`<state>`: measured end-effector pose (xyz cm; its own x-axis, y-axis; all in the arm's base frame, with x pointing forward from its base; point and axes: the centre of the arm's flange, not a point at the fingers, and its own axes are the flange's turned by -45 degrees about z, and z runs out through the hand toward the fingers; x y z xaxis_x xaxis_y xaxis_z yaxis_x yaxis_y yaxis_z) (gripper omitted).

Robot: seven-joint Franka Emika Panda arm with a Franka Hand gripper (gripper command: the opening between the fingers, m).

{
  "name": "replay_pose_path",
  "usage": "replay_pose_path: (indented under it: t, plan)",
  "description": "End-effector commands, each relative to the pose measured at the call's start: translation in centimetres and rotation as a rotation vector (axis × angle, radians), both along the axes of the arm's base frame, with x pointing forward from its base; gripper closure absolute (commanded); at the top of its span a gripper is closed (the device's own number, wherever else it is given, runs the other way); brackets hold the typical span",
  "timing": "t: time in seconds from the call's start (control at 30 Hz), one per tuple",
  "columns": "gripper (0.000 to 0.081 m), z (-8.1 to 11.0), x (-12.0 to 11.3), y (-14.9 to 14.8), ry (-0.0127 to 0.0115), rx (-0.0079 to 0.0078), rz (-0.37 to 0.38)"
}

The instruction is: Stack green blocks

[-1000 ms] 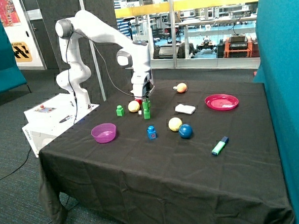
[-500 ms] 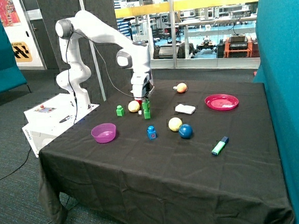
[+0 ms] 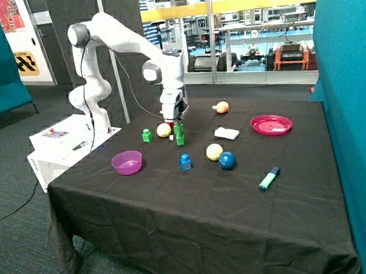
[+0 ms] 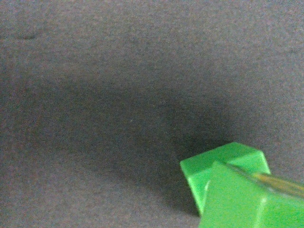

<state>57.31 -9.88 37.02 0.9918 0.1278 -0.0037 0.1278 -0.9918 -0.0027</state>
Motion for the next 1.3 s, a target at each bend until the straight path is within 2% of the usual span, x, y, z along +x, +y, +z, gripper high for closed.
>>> replay_pose_path:
  t: [0.0,0.03,0.3,0.7,0.77,0.87,1.0,1.1,1.27]
  plan:
    - [0.0808,-0.7,-1.0,0.6,-0.004,-0.0022,0.003]
    - [0.0808,-0.9,-1.1,0.7,-0.004,-0.0021,0.029]
    - [0.0808,-2.2,-2.3,1.4,-0.004,-0.0021,0.031]
    - [0.0808,-2.1,-2.5,1.2,-0.004,-0.0021,0.023]
    - [0.0754,-2.0,-2.5,1.2,-0.004,-0.0021,0.024]
    - [0.0539,-1.7,-2.4,1.4,-0.004,-0.0021,0.03]
    - [0.0326,-1.4,-2.2,1.6,-0.0041,-0.0021,0.037]
    - [0.023,-1.1,-2.1,1.7,-0.0041,-0.0021,0.037]
    - [0.0148,-0.7,-1.9,1.8,-0.0041,-0.0021,0.04]
